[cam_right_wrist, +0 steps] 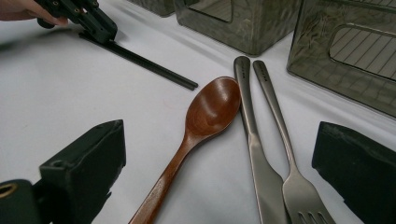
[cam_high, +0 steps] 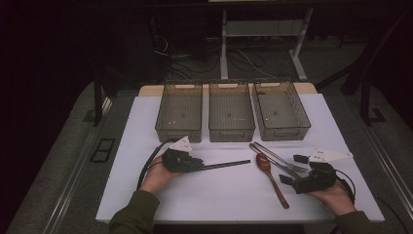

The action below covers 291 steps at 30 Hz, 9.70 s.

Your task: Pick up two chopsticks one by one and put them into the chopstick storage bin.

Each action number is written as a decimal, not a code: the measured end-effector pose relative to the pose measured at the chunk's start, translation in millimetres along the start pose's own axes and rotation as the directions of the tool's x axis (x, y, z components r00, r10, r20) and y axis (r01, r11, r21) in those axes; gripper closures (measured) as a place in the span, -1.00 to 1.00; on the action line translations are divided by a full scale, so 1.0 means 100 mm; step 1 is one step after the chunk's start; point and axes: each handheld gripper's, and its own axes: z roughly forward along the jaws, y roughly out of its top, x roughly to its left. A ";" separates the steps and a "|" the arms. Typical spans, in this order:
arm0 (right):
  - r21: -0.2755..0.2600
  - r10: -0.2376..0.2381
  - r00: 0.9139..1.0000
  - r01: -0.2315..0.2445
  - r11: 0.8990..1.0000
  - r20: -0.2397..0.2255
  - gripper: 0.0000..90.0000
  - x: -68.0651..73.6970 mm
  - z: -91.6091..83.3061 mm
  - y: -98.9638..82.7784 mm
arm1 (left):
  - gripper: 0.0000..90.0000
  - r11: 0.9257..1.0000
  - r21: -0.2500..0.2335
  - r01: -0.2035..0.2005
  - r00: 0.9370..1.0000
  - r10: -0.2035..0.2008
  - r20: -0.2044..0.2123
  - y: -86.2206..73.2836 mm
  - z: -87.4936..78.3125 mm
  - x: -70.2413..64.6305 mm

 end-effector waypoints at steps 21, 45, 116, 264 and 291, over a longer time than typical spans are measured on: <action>0.005 -0.004 1.000 0.004 1.000 0.000 -0.95 0.01 0.01 0.00 | 0.89 1.000 -0.009 -0.025 1.000 0.025 0.016 0.00 0.01 -0.02; 0.004 -0.001 1.000 0.001 1.000 0.004 -0.95 -0.01 0.01 -0.01 | 0.89 0.998 -0.060 0.025 1.000 -0.026 -0.015 0.08 -0.23 -0.09; 0.008 -0.016 1.000 0.016 1.000 -0.008 -0.95 0.02 0.07 -0.04 | 0.89 0.981 -0.165 0.106 0.960 -0.144 -0.241 0.82 -0.88 0.31; -0.014 -0.029 0.999 0.030 0.999 0.021 -0.95 0.02 0.01 -0.06 | -0.13 0.978 -0.207 0.032 0.998 -0.043 -0.053 -0.06 -0.32 -0.55; 0.000 -0.032 0.999 0.032 0.999 0.022 -0.95 0.01 0.02 -0.07 | 0.75 0.998 -0.050 0.028 0.999 -0.027 0.019 -0.09 0.00 -0.41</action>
